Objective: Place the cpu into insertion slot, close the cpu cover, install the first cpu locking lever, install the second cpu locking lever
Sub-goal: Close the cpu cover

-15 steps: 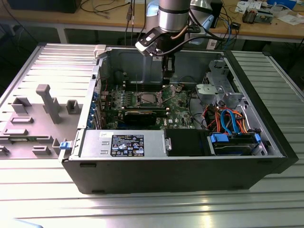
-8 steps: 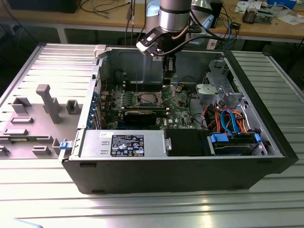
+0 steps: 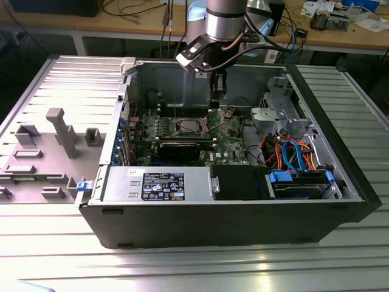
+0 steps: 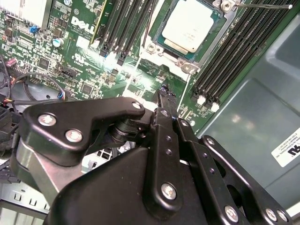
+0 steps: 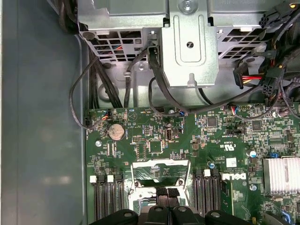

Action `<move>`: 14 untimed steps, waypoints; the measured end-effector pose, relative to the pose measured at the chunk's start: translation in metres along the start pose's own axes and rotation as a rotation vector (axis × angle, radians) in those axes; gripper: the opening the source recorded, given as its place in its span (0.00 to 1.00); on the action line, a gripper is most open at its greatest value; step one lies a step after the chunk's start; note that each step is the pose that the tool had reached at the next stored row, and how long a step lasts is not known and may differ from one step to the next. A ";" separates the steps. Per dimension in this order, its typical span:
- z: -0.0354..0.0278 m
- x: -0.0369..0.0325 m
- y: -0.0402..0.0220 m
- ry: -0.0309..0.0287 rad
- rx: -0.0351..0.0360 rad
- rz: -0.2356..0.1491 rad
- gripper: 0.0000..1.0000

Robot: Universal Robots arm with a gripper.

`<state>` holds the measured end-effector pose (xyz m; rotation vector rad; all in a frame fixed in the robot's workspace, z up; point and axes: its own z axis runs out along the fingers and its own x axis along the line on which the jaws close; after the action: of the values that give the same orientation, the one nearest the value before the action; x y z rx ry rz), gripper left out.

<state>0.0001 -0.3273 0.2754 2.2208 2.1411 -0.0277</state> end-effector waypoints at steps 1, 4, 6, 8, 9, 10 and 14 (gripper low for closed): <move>0.0000 0.0000 0.0006 0.0000 0.0000 0.000 0.11; 0.0001 0.0001 0.0058 -0.0002 0.0004 0.002 0.11; 0.0006 0.0003 0.0090 -0.0001 0.0004 0.002 0.11; 0.0009 0.0004 0.0113 -0.0001 0.0004 0.002 0.11; 0.0013 0.0005 0.0143 -0.0001 0.0004 0.002 0.11; 0.0016 0.0006 0.0155 -0.0001 0.0004 0.003 0.11; 0.0026 0.0007 0.0182 -0.0001 0.0004 0.003 0.11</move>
<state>0.0184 -0.3273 0.2733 2.2237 2.1384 -0.0281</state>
